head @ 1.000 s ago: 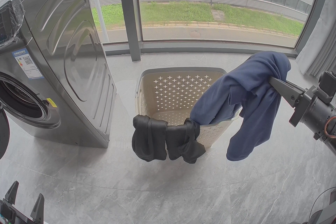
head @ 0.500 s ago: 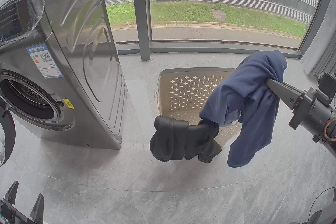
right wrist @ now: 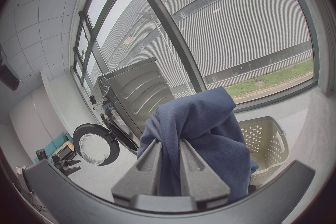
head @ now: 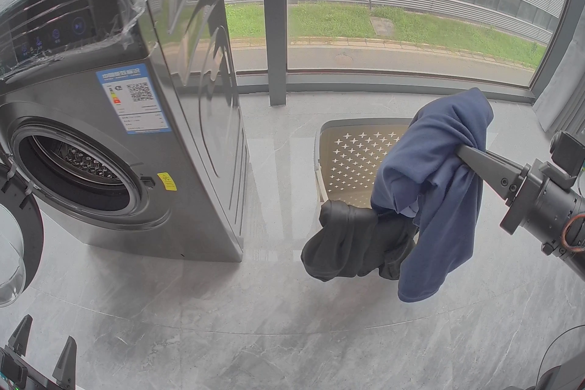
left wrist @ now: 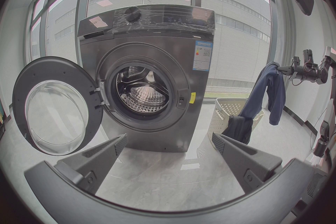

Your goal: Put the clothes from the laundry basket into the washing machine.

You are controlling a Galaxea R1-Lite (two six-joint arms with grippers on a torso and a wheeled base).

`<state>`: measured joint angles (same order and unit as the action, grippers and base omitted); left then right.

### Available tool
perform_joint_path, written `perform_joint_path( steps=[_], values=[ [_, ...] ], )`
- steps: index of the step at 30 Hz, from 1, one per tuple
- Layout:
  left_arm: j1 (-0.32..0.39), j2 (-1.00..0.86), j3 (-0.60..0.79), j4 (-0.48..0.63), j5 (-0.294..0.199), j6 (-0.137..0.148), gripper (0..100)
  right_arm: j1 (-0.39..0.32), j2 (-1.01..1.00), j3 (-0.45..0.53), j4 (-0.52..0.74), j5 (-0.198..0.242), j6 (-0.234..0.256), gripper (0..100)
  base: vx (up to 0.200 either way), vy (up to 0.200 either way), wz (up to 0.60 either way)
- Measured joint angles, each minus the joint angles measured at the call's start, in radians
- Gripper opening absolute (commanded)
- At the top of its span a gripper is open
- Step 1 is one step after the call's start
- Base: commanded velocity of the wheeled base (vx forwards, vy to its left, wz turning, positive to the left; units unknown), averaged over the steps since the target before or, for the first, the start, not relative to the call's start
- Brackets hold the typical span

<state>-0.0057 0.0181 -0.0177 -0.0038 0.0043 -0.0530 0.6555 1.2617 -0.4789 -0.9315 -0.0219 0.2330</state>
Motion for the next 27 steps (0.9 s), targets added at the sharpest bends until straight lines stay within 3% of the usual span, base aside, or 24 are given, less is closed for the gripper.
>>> perform_joint_path(
  steps=[20,27],
  values=[
    [0.0,0.0,0.0,-0.001,0.0,0.001,100,0.008,0.019,0.003,0.0,0.0,-0.005,0,0.0,0.2,0.0],
    [0.0,0.0,0.0,0.0,0.0,0.0,100,0.008,0.031,0.003,0.001,0.0,-0.008,0,-0.029,0.0,0.0]
  ],
)
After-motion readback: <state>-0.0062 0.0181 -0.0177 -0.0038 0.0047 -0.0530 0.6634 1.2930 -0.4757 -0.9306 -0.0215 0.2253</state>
